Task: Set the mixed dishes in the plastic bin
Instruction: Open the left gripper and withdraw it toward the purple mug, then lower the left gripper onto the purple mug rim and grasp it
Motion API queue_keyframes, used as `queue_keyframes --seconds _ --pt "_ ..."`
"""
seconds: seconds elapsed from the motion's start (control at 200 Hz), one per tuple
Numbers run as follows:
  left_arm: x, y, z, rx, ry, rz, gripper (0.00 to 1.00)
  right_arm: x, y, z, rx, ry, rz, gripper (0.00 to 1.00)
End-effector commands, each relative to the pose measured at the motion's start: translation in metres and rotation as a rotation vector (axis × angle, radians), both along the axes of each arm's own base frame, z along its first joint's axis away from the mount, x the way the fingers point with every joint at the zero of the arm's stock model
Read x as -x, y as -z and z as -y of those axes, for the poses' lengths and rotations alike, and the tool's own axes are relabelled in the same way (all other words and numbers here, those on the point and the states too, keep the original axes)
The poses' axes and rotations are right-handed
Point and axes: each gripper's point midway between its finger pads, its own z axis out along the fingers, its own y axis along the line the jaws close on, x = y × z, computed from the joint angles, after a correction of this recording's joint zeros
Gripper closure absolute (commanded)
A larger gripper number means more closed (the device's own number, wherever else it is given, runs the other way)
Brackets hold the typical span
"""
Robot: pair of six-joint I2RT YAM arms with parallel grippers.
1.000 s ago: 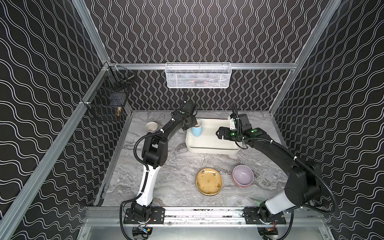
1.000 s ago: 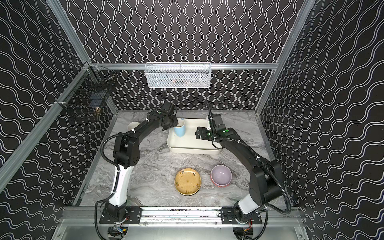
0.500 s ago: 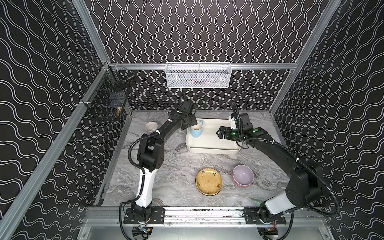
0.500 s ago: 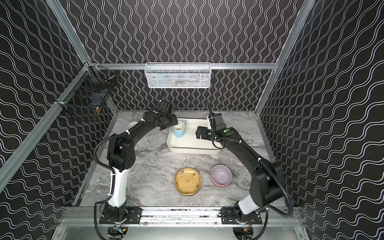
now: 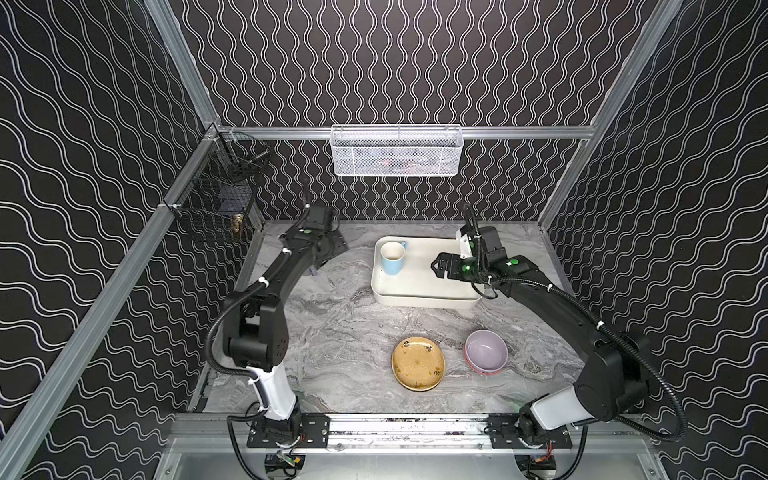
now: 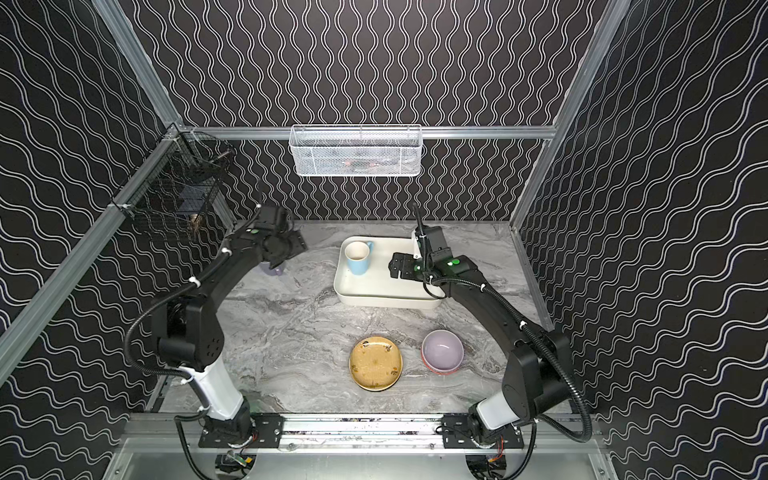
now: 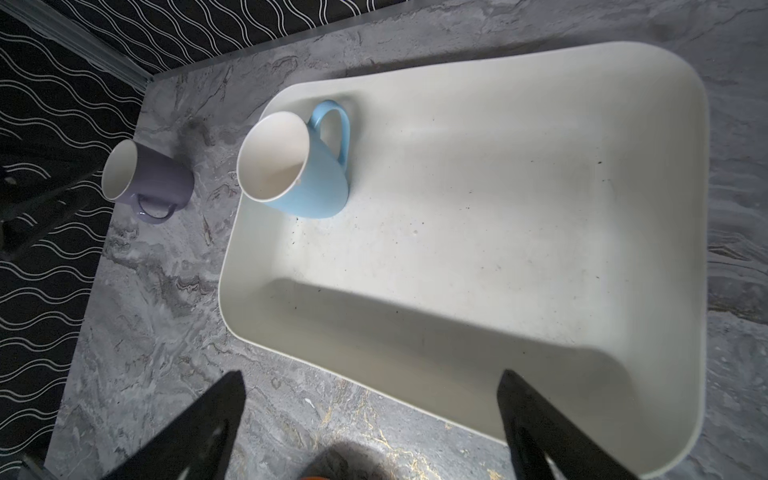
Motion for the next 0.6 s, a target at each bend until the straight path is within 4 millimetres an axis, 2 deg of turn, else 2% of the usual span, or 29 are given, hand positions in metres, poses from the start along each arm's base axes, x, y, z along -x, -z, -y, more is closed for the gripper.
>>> queue_keyframes --seconds 0.0,0.05,0.065,0.095,0.25,0.365,0.596 --pt "0.012 0.003 -0.029 -0.015 -0.068 -0.006 0.26 0.001 -0.008 -0.018 -0.027 -0.043 0.018 0.04" --pt "0.016 0.008 -0.036 -0.02 -0.083 -0.022 0.26 0.001 -0.008 -0.021 -0.026 -0.052 0.02 0.04" --pt "0.018 0.01 -0.048 -0.02 -0.11 -0.026 0.26 0.002 -0.009 -0.022 -0.026 -0.053 0.021 0.04" --pt "0.021 0.013 -0.055 -0.019 -0.129 -0.036 0.26 0.002 -0.009 -0.023 -0.024 -0.056 0.022 0.04" --pt "0.024 0.026 -0.078 -0.019 -0.192 -0.055 0.26 0.004 -0.007 -0.021 -0.017 -0.054 0.026 0.04" --pt "0.02 0.033 -0.086 -0.027 -0.215 -0.07 0.27 0.006 -0.005 -0.017 -0.009 -0.048 0.034 0.04" --pt "0.014 0.051 -0.089 -0.031 -0.232 -0.103 0.29 0.006 0.001 -0.016 0.004 -0.051 0.027 0.04"
